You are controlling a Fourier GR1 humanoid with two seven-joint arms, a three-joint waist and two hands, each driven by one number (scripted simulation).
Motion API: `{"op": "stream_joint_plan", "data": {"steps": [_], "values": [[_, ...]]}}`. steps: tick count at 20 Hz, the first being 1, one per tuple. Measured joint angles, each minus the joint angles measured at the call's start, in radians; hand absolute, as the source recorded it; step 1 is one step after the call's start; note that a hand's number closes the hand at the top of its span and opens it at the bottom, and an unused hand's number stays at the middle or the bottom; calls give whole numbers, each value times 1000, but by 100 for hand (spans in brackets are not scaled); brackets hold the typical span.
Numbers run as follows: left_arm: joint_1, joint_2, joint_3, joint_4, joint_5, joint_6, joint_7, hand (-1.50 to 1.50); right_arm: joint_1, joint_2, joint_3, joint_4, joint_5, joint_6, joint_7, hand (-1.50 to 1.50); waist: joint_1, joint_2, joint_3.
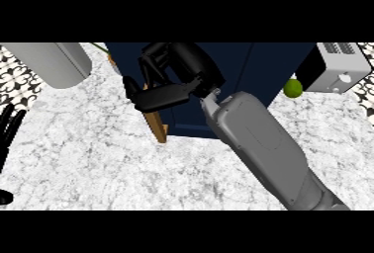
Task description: Pick up the wine, place it into the cabinet and close the cabinet
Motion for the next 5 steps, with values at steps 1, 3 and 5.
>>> {"op": "stream_joint_plan", "data": {"steps": [1,3,5], "values": [[3,0,0,-8,0,0,3,-150,0,-3,-1,8,4,9,-14,150,3,-2,-1],[8,-6,-8,-16,-9,1,4,-150,-3,-9,-5,22,4,35,-36,150,7,-3,-4],[1,-6,-7,-13,-5,-6,8,-150,-7,-9,-6,40,15,46,-67,150,9,-4,-4]]}}
